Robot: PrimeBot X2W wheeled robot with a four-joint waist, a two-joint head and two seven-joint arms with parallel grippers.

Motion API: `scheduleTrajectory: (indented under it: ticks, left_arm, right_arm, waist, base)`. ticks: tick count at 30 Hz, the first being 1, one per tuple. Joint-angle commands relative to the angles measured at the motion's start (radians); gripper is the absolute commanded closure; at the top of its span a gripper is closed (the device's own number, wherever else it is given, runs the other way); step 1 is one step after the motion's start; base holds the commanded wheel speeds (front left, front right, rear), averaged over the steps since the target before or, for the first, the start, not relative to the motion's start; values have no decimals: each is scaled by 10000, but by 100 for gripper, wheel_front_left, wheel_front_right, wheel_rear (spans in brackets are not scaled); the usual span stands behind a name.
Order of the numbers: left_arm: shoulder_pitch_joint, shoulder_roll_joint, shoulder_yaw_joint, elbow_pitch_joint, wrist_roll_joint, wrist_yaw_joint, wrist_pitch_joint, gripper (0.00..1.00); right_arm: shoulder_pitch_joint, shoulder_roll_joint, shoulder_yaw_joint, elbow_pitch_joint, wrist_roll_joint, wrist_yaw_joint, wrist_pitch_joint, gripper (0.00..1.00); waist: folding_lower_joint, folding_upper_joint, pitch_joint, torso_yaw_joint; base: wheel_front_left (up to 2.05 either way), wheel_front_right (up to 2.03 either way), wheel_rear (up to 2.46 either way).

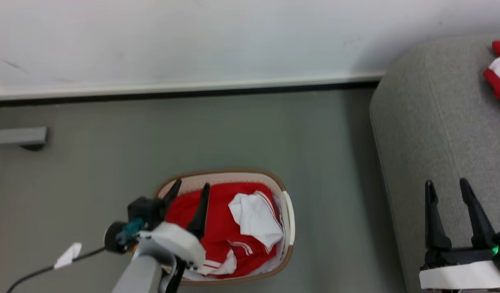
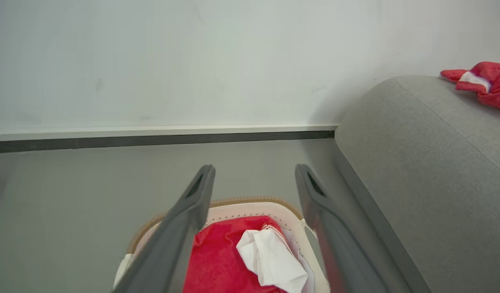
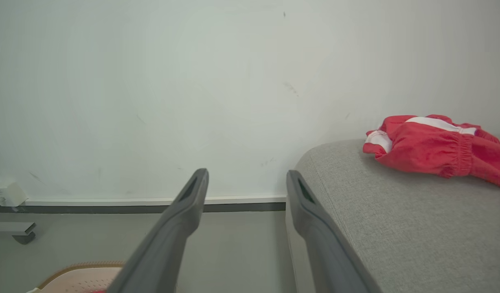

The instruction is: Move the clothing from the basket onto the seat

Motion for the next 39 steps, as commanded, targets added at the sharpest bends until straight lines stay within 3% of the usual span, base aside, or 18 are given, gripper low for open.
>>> scheduleTrajectory:
  ticks: [1, 11, 22, 26, 39]
  left_arm:
    - [-516, 45, -104, 305, 6, 33, 3, 0]
    - [-3536, 52, -1078, 3371, -731, 294, 958, 0]
    - [-5749, 58, -1457, 5644, -1197, 660, 1003, 0]
    - [-6329, 58, -1314, 6220, -1407, 733, 881, 0]
    - [-7142, 226, -1223, 6964, -1772, 348, 661, 0]
  right_arm:
    - [-299, -3, 46, -135, 43, -24, 8, 0]
    - [-1786, -1, 513, -910, 1, -22, 10, 0]
    - [-2652, 3, 875, -1940, -69, -24, 10, 0]
    - [-2769, 0, 939, -2260, -156, -24, 10, 0]
    - [-2866, 0, 1019, -2371, -20, -22, 10, 0]
  waist:
    - [-1, 0, 925, -436]
    - [-1, 0, 3491, -1086]
    - [-1, 0, 5475, -1408]
    - [-1, 0, 5965, -1418]
    - [-1, 0, 6618, -1499]
  base:
    - [0, 0, 0]
    - [0, 0, 0]
    - [0, 0, 0]
    - [0, 0, 0]
    - [0, 0, 0]
